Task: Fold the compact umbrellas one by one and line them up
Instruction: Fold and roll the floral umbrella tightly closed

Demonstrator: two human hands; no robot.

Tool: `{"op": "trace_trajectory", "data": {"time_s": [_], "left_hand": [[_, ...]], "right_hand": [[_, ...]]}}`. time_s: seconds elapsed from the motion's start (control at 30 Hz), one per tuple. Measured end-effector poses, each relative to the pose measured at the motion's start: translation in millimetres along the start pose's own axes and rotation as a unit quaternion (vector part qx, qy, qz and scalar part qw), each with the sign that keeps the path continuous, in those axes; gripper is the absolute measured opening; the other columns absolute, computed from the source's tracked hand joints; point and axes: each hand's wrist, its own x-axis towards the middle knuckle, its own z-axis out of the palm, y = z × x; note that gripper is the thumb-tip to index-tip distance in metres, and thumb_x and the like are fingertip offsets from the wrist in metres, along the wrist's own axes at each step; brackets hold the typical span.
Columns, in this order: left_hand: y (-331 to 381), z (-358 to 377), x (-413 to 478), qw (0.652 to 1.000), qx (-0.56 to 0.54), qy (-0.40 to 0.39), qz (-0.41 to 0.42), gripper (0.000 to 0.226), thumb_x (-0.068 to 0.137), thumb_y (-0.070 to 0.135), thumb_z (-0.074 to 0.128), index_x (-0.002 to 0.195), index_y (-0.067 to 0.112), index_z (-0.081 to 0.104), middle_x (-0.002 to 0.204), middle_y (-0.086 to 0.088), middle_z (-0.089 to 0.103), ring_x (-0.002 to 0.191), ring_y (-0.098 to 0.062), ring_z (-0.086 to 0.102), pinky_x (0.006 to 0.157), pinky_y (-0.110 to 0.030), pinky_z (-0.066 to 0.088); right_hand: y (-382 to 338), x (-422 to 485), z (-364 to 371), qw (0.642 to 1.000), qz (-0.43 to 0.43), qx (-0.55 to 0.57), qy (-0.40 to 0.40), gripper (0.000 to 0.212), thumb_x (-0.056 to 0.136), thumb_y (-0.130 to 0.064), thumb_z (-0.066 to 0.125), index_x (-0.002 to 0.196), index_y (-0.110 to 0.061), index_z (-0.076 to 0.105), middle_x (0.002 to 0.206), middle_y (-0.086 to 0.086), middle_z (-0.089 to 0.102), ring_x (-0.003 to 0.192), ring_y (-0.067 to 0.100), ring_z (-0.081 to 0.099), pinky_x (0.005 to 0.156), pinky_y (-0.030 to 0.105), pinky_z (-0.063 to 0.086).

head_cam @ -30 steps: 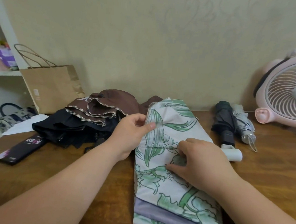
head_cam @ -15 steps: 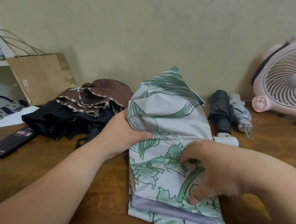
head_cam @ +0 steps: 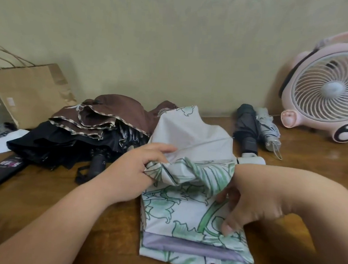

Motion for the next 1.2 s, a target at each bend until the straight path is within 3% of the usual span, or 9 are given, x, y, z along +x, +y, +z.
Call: {"op": "trace_trajectory", "data": {"time_s": [0.13, 0.23, 0.37, 0.5, 0.67, 0.8, 1.0, 1.1, 1.2], "left_hand": [[9.5, -2.7, -1.5, 0.999, -0.01, -0.04, -0.024, 0.036, 0.09, 0.012, 0.078, 0.107, 0.042, 0.067, 0.107, 0.029, 0.07, 0.099, 0.004, 0.066, 0.085, -0.023, 0.052], [7.8, -5.7, -1.6, 0.996, -0.018, -0.076, -0.037, 0.043, 0.085, 0.04, 0.082, 0.123, 0.038, 0.063, 0.115, 0.02, 0.07, 0.106, -0.004, 0.067, 0.095, -0.033, 0.054], [-2.9, -9.5, -2.1, 0.992, -0.04, -0.104, -0.067, 0.09, 0.07, 0.076, 0.076, 0.144, 0.028, 0.055, 0.131, 0.015, 0.067, 0.121, -0.006, 0.064, 0.106, -0.037, 0.051], [-11.8, -12.0, 0.8, 0.992, -0.029, -0.109, -0.057, 0.096, 0.07, 0.075, 0.077, 0.15, 0.029, 0.049, 0.145, 0.017, 0.057, 0.134, -0.003, 0.053, 0.117, -0.039, 0.042], [-6.6, -3.1, 1.0, 0.994, 0.04, -0.097, -0.007, 0.073, 0.079, 0.043, 0.086, 0.139, 0.049, 0.045, 0.132, 0.032, 0.057, 0.121, 0.014, 0.052, 0.106, -0.013, 0.04], [-0.3, 4.8, 1.3, 0.998, 0.023, -0.053, 0.03, 0.06, 0.084, 0.038, 0.082, 0.132, 0.051, 0.049, 0.125, 0.031, 0.061, 0.113, 0.018, 0.053, 0.091, -0.002, 0.039], [-9.9, 3.8, 0.1, 0.999, -0.033, -0.027, 0.016, 0.068, 0.074, 0.025, 0.092, 0.12, 0.054, 0.053, 0.118, 0.032, 0.064, 0.109, 0.022, 0.053, 0.085, 0.003, 0.038], [-15.4, 2.5, -1.2, 0.998, -0.051, -0.036, 0.0, 0.071, 0.071, 0.024, 0.094, 0.127, 0.046, 0.058, 0.115, 0.032, 0.066, 0.107, 0.02, 0.057, 0.083, 0.002, 0.039], [-15.7, 3.7, -0.7, 0.998, -0.042, -0.036, 0.01, 0.06, 0.072, 0.033, 0.093, 0.12, 0.045, 0.06, 0.109, 0.031, 0.067, 0.102, 0.013, 0.061, 0.081, -0.003, 0.043]], "right_hand": [[13.1, 1.0, -6.7, 0.999, -0.034, 0.017, 0.002, 0.048, 0.063, -0.068, 0.084, 0.094, -0.032, 0.077, 0.083, -0.017, 0.074, 0.076, 0.001, 0.068, 0.077, 0.024, 0.057], [22.3, 0.5, -12.6, 0.993, -0.068, 0.095, 0.006, 0.039, 0.068, -0.06, 0.085, 0.085, -0.026, 0.078, 0.079, -0.004, 0.077, 0.076, 0.011, 0.072, 0.077, 0.026, 0.056], [30.8, 2.9, -12.2, 0.956, -0.134, 0.24, 0.103, 0.051, 0.057, -0.055, 0.092, 0.082, -0.016, 0.072, 0.076, 0.013, 0.072, 0.064, 0.02, 0.062, 0.063, 0.033, 0.049], [26.7, 1.1, -13.6, 0.915, -0.165, 0.342, 0.136, 0.051, 0.058, -0.044, 0.094, 0.09, -0.02, 0.063, 0.072, 0.012, 0.065, 0.062, 0.02, 0.052, 0.056, 0.029, 0.04], [-1.3, -7.1, -15.8, 0.966, -0.111, 0.171, 0.157, 0.03, 0.076, -0.036, 0.087, 0.102, -0.036, 0.073, 0.068, -0.021, 0.069, 0.058, 0.001, 0.061, 0.059, 0.016, 0.045], [-18.1, -6.8, 7.6, 0.98, -0.069, 0.097, 0.157, 0.045, 0.069, -0.053, 0.087, 0.103, -0.05, 0.058, 0.086, -0.049, 0.058, 0.078, -0.021, 0.057, 0.064, 0.004, 0.041], [-27.4, -0.5, 46.5, 0.874, -0.053, 0.404, 0.267, 0.027, 0.103, -0.028, 0.057, 0.093, -0.003, 0.06, 0.051, 0.01, 0.061, 0.031, 0.02, 0.037, 0.036, 0.023, 0.027], [-28.8, -17.6, 47.3, 0.833, -0.103, 0.519, 0.163, 0.029, 0.096, -0.027, 0.07, 0.122, -0.02, 0.059, 0.056, 0.022, 0.059, 0.027, 0.017, 0.03, 0.034, 0.016, 0.022], [-38.3, -20.6, 54.9, 0.871, -0.081, 0.467, 0.13, 0.046, 0.075, -0.031, 0.089, 0.112, -0.024, 0.063, 0.06, 0.018, 0.064, 0.031, 0.017, 0.038, 0.036, 0.018, 0.029]]}}
